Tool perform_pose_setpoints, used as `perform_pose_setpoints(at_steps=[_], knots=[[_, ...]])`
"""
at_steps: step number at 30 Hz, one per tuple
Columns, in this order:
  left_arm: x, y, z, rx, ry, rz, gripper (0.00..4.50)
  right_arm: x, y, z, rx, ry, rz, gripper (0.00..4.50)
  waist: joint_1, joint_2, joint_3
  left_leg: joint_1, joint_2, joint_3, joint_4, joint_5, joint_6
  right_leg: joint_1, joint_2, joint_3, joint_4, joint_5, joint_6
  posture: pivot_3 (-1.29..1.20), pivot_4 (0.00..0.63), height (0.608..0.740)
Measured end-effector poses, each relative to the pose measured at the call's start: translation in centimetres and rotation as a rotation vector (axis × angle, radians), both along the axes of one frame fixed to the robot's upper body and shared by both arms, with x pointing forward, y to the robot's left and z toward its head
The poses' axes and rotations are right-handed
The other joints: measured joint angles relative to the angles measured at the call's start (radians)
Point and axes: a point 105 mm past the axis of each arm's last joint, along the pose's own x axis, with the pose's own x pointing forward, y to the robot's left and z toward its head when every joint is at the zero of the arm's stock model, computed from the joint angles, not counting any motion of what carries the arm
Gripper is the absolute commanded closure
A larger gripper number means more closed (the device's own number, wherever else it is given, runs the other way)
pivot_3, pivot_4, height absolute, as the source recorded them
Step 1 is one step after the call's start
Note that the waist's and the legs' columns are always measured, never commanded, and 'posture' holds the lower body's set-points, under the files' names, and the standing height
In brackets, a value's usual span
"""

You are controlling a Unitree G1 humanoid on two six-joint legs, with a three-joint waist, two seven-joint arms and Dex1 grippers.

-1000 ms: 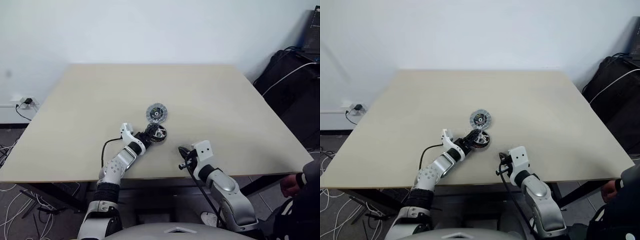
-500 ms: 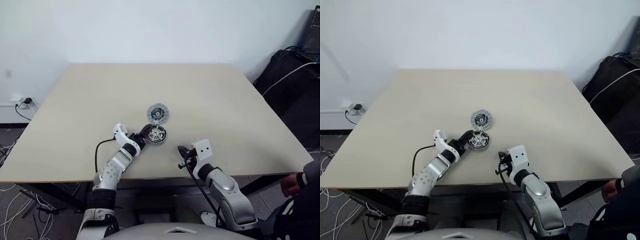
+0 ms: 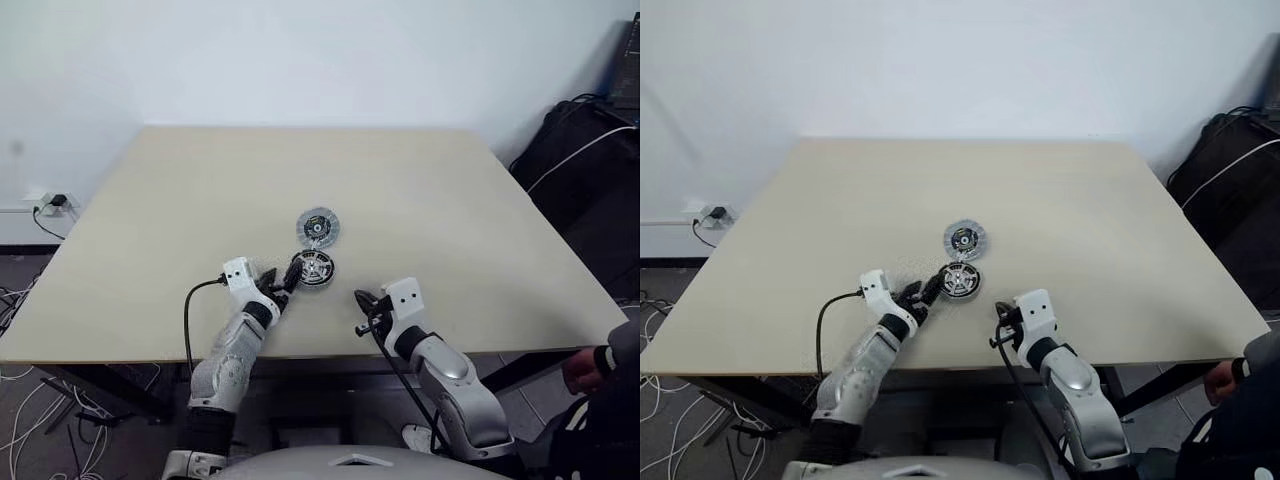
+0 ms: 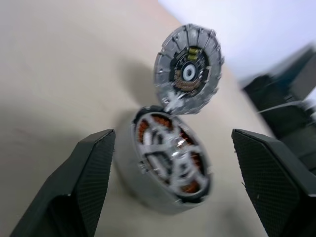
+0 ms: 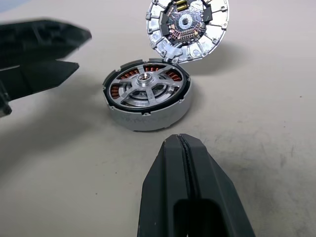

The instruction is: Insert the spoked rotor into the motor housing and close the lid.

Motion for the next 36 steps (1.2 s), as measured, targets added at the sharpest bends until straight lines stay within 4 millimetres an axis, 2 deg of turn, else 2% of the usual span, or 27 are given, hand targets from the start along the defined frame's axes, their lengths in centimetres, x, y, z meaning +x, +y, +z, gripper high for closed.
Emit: perform_pose_setpoints(at_steps=[5, 11, 14, 18, 24, 31, 36], knots=[[-0.9, 1.4, 0.3, 0.227, -0.133, 0.06, 0.51, 0.0, 0.1, -0.1, 0.002, 0.004, 0.005, 4.5, 0.003, 0.001, 0.0, 0.0, 0.001, 0.0, 0.0, 0.0, 0.0, 0.0, 0.0, 0.0, 0.0, 0.0, 0.0, 0.0, 0.0, 0.74], [-2.9, 3.4, -0.7, 0.419, -0.179, 0.063, 0.51, 0.2, 0.3, -0.7, 0.005, 0.023, 0.014, 4.5, 0.004, 0.002, 0.0, 0.0, 0.005, 0.0, 0.0, -0.001, 0.001, -0.001, -0.001, 0.0, 0.001, 0.0, 0.0, 0.0, 0.0, 0.74], [-4.0, 4.2, -1.5, 0.53, -0.192, 0.015, 1.05, 0.5, 0.5, -0.9, 0.01, 0.027, 0.02, 4.5, 0.004, 0.003, 0.0, 0.0, 0.006, 0.001, 0.0, -0.001, 0.002, -0.001, -0.001, 0.0, 0.001, 0.0, 0.0, 0.0, 0.0, 0.74], [-5.5, 4.5, -2.6, 0.614, -0.179, -0.04, 2.36, 0.8, 0.8, -1.3, 0.004, 0.033, 0.032, 4.5, 0.003, 0.004, 0.0, 0.0, 0.007, 0.001, 0.0, -0.001, 0.002, -0.002, -0.002, 0.0, 0.001, 0.0, 0.0, 0.0, 0.0, 0.74], [-5.7, 4.3, -2.5, 0.62, -0.188, -0.031, 4.43, 1.9, 2.0, -1.1, -0.013, 0.006, 0.079, 4.5, 0.003, 0.005, 0.001, 0.0, 0.007, 0.001, 0.0, -0.001, 0.002, -0.002, -0.002, -0.001, 0.001, 0.0, 0.0, 0.0, 0.0, 0.74], [-5.7, 3.9, -2.5, 0.618, -0.191, -0.028, 4.48, 5.8, 5.1, 0.8, -0.068, -0.085, 0.141, 4.5, -0.006, 0.006, 0.001, 0.0, 0.007, 0.002, 0.0, -0.001, 0.002, -0.002, -0.001, 0.0, 0.002, 0.0, 0.0, 0.0, 0.0, 0.74], [-5.6, 3.8, -2.5, 0.625, -0.193, -0.025, 4.48, 8.1, 6.7, 0.8, -0.134, -0.084, 0.161, 4.5, -0.006, 0.007, 0.001, 0.0, 0.006, 0.002, 0.0, -0.001, 0.002, -0.002, -0.001, 0.0, 0.001, 0.0, 0.0, 0.0, 0.0, 0.74]])
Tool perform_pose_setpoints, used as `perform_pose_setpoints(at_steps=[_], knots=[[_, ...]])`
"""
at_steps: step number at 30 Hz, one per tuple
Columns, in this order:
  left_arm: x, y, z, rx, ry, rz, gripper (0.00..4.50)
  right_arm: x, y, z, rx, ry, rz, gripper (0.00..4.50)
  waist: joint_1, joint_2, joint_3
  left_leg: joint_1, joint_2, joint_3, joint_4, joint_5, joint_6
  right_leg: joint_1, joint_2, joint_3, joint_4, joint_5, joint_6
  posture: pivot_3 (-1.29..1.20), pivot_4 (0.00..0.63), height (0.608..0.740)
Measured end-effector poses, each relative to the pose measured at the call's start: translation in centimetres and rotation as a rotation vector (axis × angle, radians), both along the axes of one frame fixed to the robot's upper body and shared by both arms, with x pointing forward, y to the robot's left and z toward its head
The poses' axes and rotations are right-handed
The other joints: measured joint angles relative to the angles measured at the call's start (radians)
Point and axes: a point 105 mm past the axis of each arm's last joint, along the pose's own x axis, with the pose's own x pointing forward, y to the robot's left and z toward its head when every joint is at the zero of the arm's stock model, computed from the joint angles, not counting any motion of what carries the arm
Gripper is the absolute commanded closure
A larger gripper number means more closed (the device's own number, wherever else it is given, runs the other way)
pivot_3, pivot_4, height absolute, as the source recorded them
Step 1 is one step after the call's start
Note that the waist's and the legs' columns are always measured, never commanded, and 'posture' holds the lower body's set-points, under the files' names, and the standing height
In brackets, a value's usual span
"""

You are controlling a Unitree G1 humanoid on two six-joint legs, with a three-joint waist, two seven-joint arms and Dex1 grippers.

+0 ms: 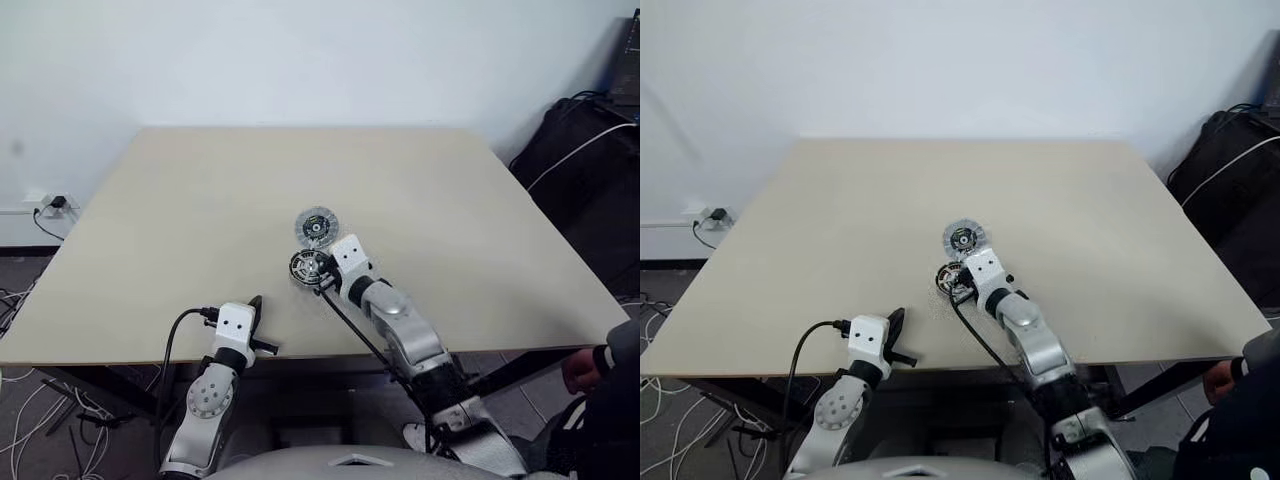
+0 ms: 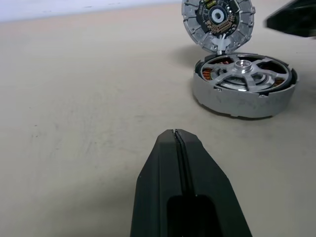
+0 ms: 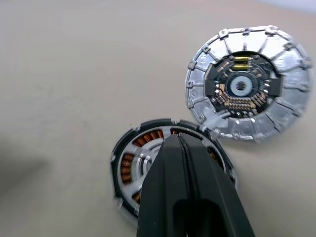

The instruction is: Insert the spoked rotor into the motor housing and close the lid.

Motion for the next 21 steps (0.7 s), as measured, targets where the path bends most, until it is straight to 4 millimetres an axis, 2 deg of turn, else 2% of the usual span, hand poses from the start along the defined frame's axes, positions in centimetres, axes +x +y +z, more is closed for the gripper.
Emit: perform_pose_setpoints(at_steps=[9, 14, 21], knots=[[-0.2, -0.3, -0.2, 0.002, 0.006, 0.008, 4.48, 2.6, 1.0, 0.0, -0.031, 0.002, -0.01, 4.5, -0.007, 0.003, -0.001, 0.0, -0.001, 0.0, 0.0, 0.0, -0.001, 0.0, 0.0, 0.0, 0.0, 0.0, 0.0, 0.0, 0.0, 0.74], [-0.3, -0.3, -0.3, 0.0, 0.011, 0.01, 4.48, 2.1, 0.5, -2.5, -0.069, 0.089, -0.001, 4.5, -0.009, 0.004, -0.001, 0.0, -0.001, 0.0, 0.0, 0.0, 0.0, 0.0, 0.0, 0.0, 0.0, 0.0, 0.0, 0.0, 0.0, 0.74], [-0.4, -0.7, -0.4, -0.007, 0.015, -0.002, 4.48, 1.8, 0.6, -2.8, -0.091, 0.1, 0.03, 4.5, -0.014, 0.01, -0.007, 0.003, -0.001, 0.0, 0.0, 0.0, 0.0, 0.003, 0.0, 0.0, 0.001, 0.0, 0.0, 0.0, 0.0, 0.74]])
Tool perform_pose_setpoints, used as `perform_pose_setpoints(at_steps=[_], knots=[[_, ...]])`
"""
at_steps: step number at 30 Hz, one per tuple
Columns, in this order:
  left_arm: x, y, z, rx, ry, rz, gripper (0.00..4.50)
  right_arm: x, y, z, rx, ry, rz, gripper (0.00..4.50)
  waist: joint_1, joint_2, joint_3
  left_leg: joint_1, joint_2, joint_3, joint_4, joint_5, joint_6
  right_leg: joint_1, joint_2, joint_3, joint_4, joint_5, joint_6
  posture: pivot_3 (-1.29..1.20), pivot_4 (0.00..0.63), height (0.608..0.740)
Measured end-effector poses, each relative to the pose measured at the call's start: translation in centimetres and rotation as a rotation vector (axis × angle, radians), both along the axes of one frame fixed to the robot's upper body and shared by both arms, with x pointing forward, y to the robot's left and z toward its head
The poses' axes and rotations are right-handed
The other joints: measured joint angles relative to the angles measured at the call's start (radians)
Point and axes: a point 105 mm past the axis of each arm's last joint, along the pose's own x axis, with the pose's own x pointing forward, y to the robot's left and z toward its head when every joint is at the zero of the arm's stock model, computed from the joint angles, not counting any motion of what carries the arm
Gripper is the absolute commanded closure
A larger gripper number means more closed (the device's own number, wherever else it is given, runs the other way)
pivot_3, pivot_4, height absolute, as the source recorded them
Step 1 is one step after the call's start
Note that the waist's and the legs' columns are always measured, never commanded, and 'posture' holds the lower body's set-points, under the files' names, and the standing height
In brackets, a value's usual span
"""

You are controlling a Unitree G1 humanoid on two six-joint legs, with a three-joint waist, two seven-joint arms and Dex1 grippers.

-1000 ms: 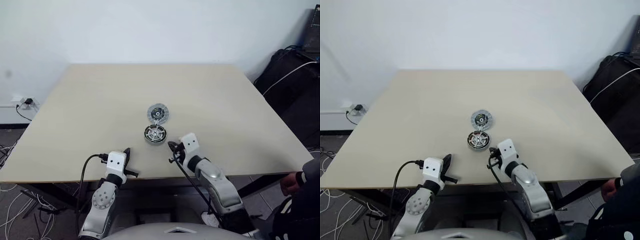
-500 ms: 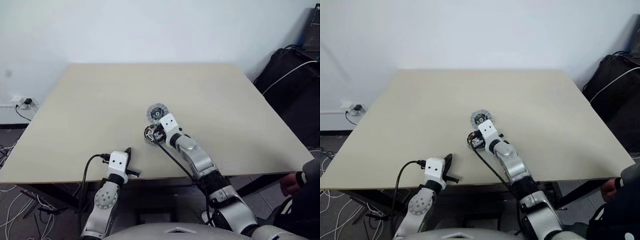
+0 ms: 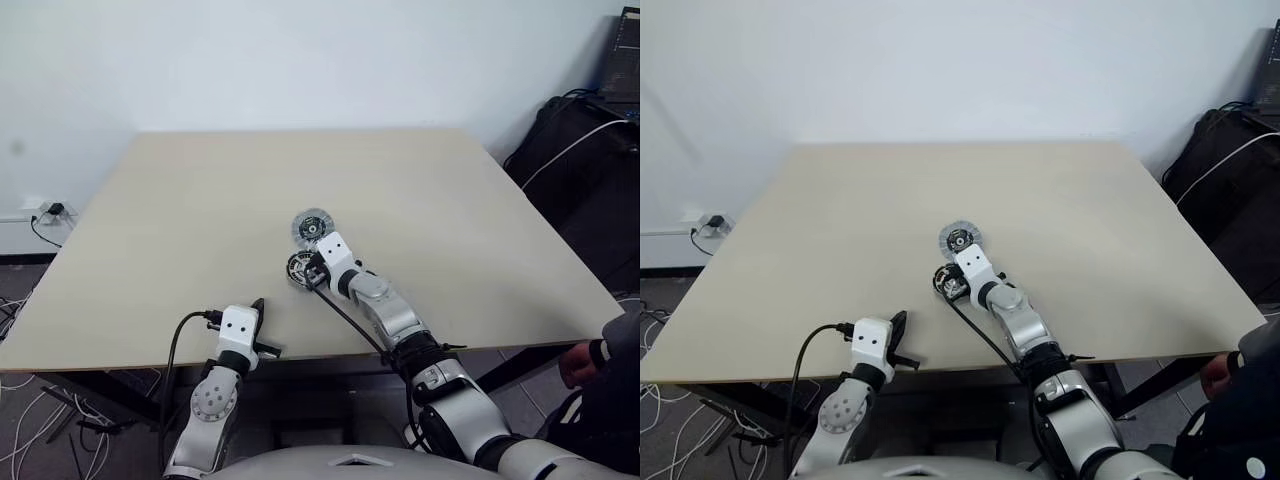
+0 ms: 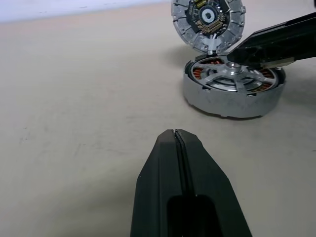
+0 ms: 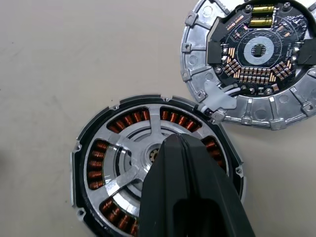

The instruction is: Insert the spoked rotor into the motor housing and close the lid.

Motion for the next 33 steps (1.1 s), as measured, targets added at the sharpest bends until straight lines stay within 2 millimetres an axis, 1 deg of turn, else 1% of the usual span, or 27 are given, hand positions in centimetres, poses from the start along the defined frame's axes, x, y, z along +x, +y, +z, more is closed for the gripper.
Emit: perform_pose_setpoints(at_steps=[6, 9, 11, 14, 17, 18, 21, 25, 27, 31, 33], knots=[[0.0, -0.4, 0.0, -0.004, 0.0, -0.014, 4.48, -0.3, 0.2, 0.3, 0.051, 0.012, 0.013, 4.5, 0.0, 0.0, 0.0, -0.002, 0.0, 0.0, 0.0, 0.0, 0.0, -0.002, 0.0, 0.0, 0.0, 0.0, 0.0, 0.0, 0.0, 0.74], [0.1, -0.4, 0.1, -0.004, -0.001, -0.017, 4.48, -0.3, 0.9, 1.7, 0.09, -0.025, 0.048, 4.5, 0.0, 0.001, 0.0, -0.003, -0.001, 0.0, 0.0, 0.0, 0.0, -0.003, 0.0, 0.0, 0.0, 0.003, 0.004, 0.0, 0.0, 0.74], [0.2, -0.5, 0.1, -0.005, -0.002, -0.018, 4.48, -0.2, 1.3, 2.3, 0.103, -0.041, 0.058, 4.5, 0.0, 0.0, 0.0, -0.003, -0.001, 0.0, 0.0, 0.0, 0.0, -0.003, 0.0, 0.0, 0.0, 0.002, 0.004, 0.0, 0.0, 0.74], [0.2, -0.5, 0.1, -0.006, -0.002, -0.018, 4.48, -0.3, 1.8, 1.9, 0.099, -0.027, 0.065, 4.5, 0.0, 0.001, 0.0, -0.003, -0.001, 0.0, 0.0, 0.0, 0.0, -0.003, 0.0, 0.0, 0.0, 0.002, 0.003, 0.0, 0.0, 0.74], [0.2, -0.5, 0.1, -0.008, 0.0, -0.015, 4.48, -0.6, 1.7, 0.2, 0.054, 0.024, 0.065, 4.5, 0.0, 0.001, 0.0, -0.002, -0.001, 0.0, 0.0, 0.0, 0.0, -0.002, 0.0, 0.0, 0.0, 0.002, 0.003, 0.0, 0.0, 0.74], [0.1, -0.5, 0.0, -0.009, 0.001, -0.013, 4.48, -0.6, 1.8, 0.0, 0.047, 0.026, 0.067, 4.5, 0.0, 0.001, 0.001, -0.002, -0.001, 0.0, 0.0, 0.0, 0.0, -0.003, 0.0, 0.0, 0.0, 0.002, 0.003, 0.0, 0.0, 0.74], [0.1, -0.5, 0.1, -0.011, 0.0, -0.009, 4.48, -0.3, 1.8, 0.0, 0.025, 0.022, 0.069, 4.5, -0.001, 0.001, 0.0, -0.002, -0.001, 0.0, 0.0, 0.0, 0.0, -0.002, 0.0, 0.0, 0.0, 0.002, 0.003, 0.0, 0.0, 0.74], [0.1, -0.5, 0.0, -0.014, 0.004, -0.006, 4.48, -0.4, 1.8, 0.2, 0.029, 0.024, 0.083, 4.5, 0.0, 0.001, 0.0, -0.002, -0.001, 0.0, 0.0, 0.0, 0.0, -0.002, 0.0, 0.0, 0.0, 0.002, 0.003, 0.0, 0.0, 0.74], [0.1, -0.5, 0.0, -0.014, 0.003, -0.007, 4.48, -0.4, 1.7, 0.8, 0.034, 0.015, 0.106, 4.5, 0.0, 0.001, 0.0, -0.003, -0.001, 0.0, 0.0, 0.0, 0.0, -0.003, 0.0, 0.0, 0.0, 0.002, 0.003, 0.0, 0.0, 0.74], [0.1, -0.6, 0.0, -0.016, 0.005, -0.011, 4.48, -0.5, 1.5, 3.7, 0.0, -0.077, 0.207, 4.5, 0.0, 0.001, 0.0, -0.003, -0.001, -0.001, 0.0, 0.0, 0.0, -0.003, 0.0, 0.0, -0.001, 0.002, 0.004, 0.0, 0.0, 0.74], [0.1, -0.6, -0.1, -0.017, 0.008, -0.014, 4.48, -0.9, 1.4, 4.7, -0.051, -0.113, 0.282, 4.5, 0.0, 0.001, 0.0, -0.003, -0.002, -0.001, 0.0, 0.0, 0.0, -0.003, 0.0, 0.0, -0.001, 0.002, 0.003, 0.0, 0.0, 0.74]])
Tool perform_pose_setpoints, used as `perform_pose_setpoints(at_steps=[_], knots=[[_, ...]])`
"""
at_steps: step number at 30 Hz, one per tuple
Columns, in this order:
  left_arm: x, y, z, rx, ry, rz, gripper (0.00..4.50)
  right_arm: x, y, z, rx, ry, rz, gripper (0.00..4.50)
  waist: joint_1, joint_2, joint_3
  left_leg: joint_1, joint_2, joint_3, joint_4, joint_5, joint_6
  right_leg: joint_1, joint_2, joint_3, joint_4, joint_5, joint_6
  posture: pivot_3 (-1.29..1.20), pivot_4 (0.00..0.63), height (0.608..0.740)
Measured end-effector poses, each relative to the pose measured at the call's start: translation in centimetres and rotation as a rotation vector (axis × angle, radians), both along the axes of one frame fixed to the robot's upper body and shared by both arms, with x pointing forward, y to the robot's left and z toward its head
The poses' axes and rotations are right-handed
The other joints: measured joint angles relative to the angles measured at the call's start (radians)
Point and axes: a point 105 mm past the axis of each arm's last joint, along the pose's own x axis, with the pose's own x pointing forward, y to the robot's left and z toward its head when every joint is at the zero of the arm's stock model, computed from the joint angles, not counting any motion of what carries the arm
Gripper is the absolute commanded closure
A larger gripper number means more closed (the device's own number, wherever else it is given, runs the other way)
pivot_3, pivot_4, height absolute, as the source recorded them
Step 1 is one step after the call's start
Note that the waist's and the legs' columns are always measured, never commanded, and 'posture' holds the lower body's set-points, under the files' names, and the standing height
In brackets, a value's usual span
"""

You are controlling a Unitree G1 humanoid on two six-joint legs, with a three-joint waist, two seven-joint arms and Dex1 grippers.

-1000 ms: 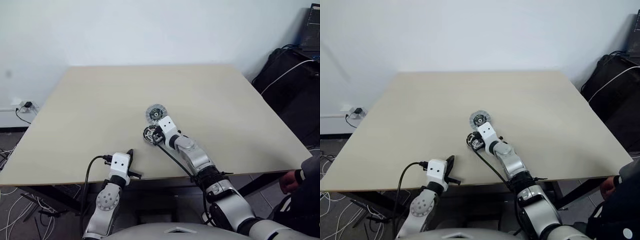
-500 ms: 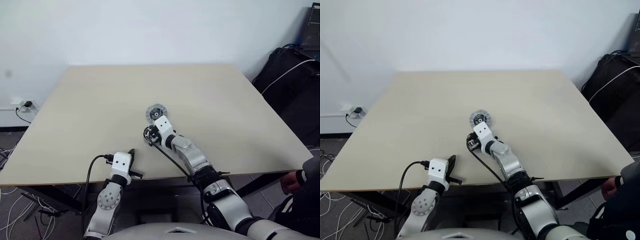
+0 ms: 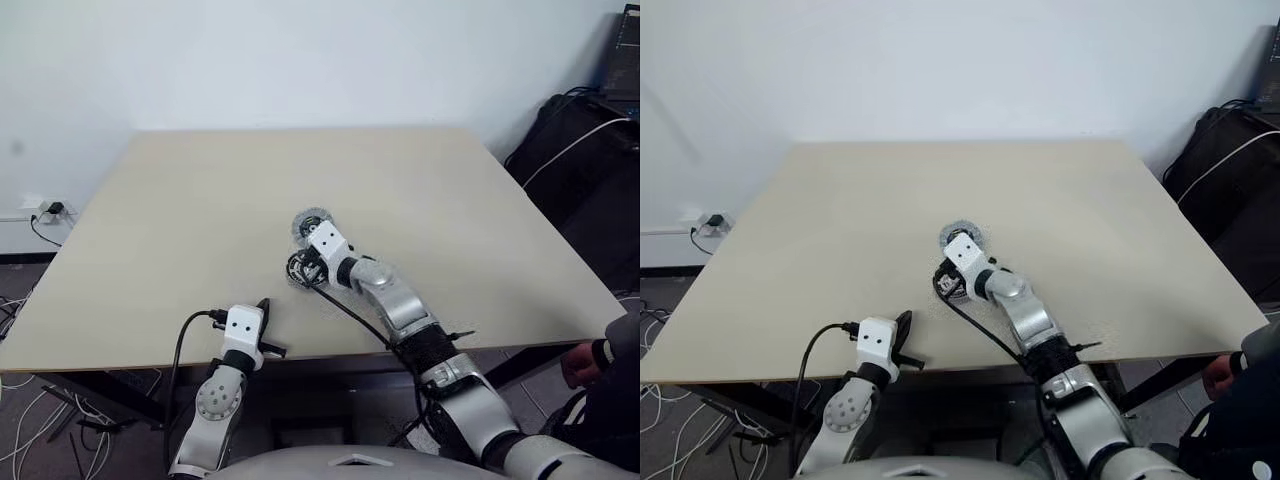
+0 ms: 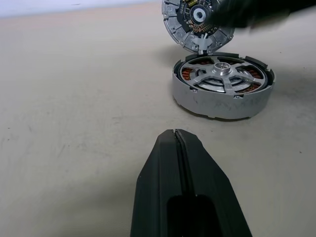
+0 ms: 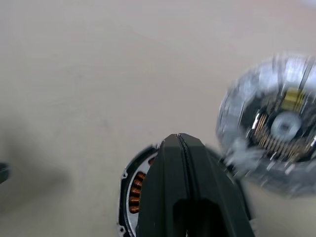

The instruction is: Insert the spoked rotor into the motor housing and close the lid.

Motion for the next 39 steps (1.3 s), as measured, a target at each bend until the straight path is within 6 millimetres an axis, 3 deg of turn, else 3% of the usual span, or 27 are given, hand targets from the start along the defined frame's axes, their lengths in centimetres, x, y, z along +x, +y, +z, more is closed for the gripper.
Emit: perform_pose_setpoints(at_steps=[5, 8, 13, 22, 28, 39], knots=[[0.0, -0.2, 0.0, -0.007, 0.003, -0.006, 4.48, -1.4, -1.7, 0.0, -0.246, -0.018, 0.228, 4.5, 0.001, -0.001, 0.0, 0.0, -0.002, 0.0, 0.001, 0.0, 0.0, 0.001, -0.001, 0.0, 0.0, -0.001, -0.002, 0.0, 0.0, 0.74], [0.1, -0.3, 0.0, -0.01, 0.001, -0.009, 4.5, -1.9, -2.3, -0.1, -0.323, 0.006, 0.307, 3.88, 0.0, -0.001, 0.0, 0.001, -0.002, 0.0, 0.0, 0.0, 0.0, 0.001, 0.001, 0.0, 0.0, -0.001, -0.002, 0.0, 0.0, 0.74], [0.2, -0.4, 0.1, -0.016, -0.002, -0.007, 4.5, -2.7, -2.5, -1.0, -0.434, 0.048, 0.402, 2.29, 0.002, -0.001, 0.001, 0.0, -0.002, 0.0, 0.0, 0.0, 0.0, 0.001, 0.0, 0.0, 0.0, -0.001, -0.003, 0.0, 0.0, 0.74], [0.2, -0.3, 0.1, -0.017, -0.001, -0.001, 4.5, -1.2, -2.3, -0.8, -0.526, 0.057, 0.416, 2.29, 0.004, -0.001, 0.001, 0.0, -0.002, 0.0, 0.0, 0.0, 0.0, 0.001, 0.0, -0.001, 0.0, -0.001, -0.003, 0.0, 0.0, 0.74], [0.2, -0.3, 0.1, -0.018, -0.001, 0.004, 4.5, -1.4, -2.5, -2.5, -0.578, 0.124, 0.465, 2.29, 0.006, -0.001, 0.001, 0.0, -0.003, 0.0, 0.0, 0.0, 0.0, 0.001, 0.0, -0.001, 0.0, -0.001, -0.003, 0.0, 0.0, 0.74], [0.2, -0.4, 0.0, -0.032, 0.002, 0.024, 4.5, -1.1, -2.3, -3.1, -0.622, 0.145, 0.508, 2.29, 0.005, -0.001, 0.001, 0.001, -0.003, 0.0, 0.0, 0.0, -0.001, 0.001, 0.0, -0.001, 0.0, -0.001, -0.003, 0.0, 0.0, 0.74]])
